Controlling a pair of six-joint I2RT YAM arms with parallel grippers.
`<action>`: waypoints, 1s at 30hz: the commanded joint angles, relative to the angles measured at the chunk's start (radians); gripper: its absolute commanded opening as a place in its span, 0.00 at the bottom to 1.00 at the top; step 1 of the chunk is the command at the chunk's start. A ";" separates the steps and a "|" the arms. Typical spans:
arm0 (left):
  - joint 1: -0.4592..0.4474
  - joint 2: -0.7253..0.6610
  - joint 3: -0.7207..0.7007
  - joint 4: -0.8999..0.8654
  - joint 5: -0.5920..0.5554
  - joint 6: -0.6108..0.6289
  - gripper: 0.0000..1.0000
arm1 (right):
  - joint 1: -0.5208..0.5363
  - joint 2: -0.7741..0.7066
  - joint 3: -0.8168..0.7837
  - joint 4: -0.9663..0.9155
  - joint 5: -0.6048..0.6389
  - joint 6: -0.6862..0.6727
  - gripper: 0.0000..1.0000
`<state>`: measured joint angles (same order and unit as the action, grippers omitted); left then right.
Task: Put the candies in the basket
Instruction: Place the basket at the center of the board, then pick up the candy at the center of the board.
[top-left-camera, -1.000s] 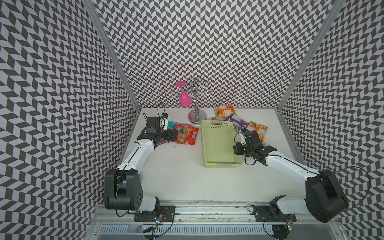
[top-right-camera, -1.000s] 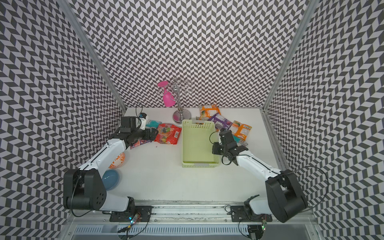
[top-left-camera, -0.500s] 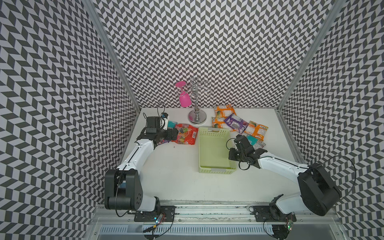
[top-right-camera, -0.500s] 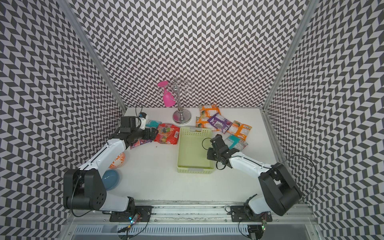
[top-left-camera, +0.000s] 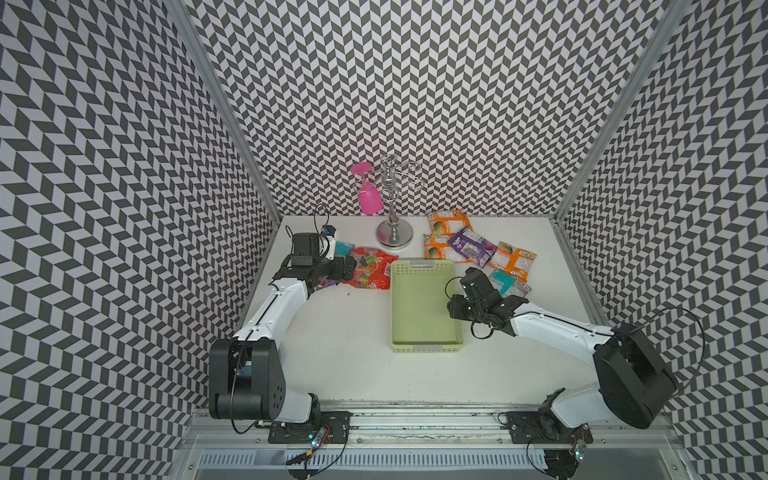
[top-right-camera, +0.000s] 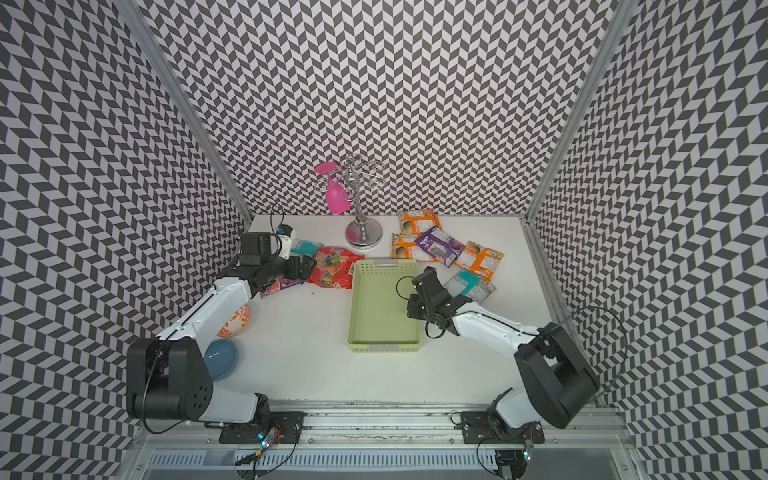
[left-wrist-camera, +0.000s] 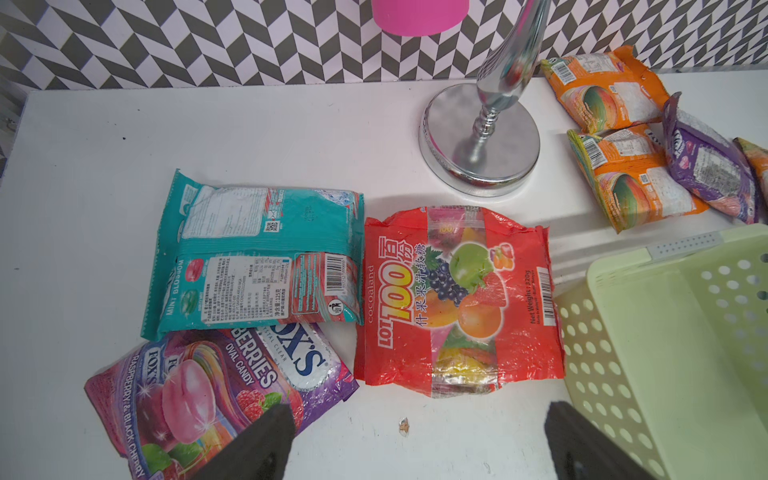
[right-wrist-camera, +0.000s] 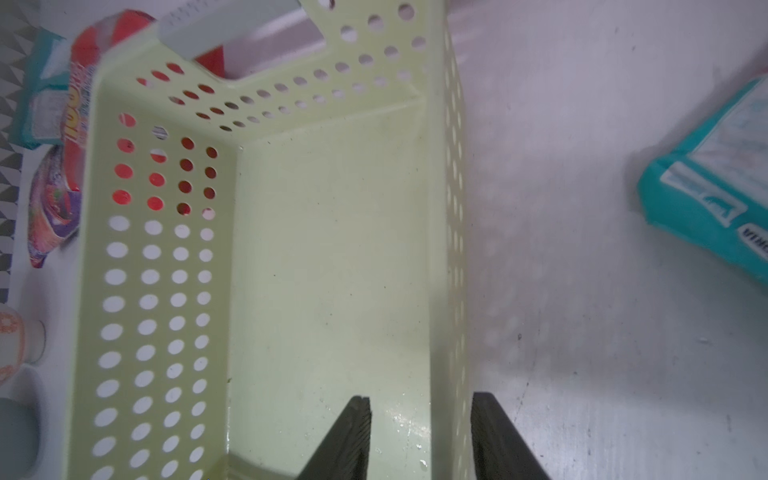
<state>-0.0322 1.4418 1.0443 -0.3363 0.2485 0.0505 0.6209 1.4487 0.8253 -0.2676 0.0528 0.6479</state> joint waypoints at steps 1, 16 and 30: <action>0.007 0.001 -0.011 0.023 0.006 -0.001 0.99 | 0.001 -0.071 0.048 -0.013 0.054 -0.015 0.46; 0.026 -0.050 -0.131 0.128 0.021 -0.028 0.98 | -0.108 -0.306 -0.006 0.011 0.233 -0.175 0.79; 0.032 -0.005 -0.095 0.125 -0.006 -0.053 0.96 | -0.273 -0.425 -0.078 0.062 0.228 -0.271 0.99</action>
<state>-0.0113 1.4570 0.9482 -0.2321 0.2520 -0.0017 0.3779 1.0157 0.7586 -0.2531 0.2829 0.3988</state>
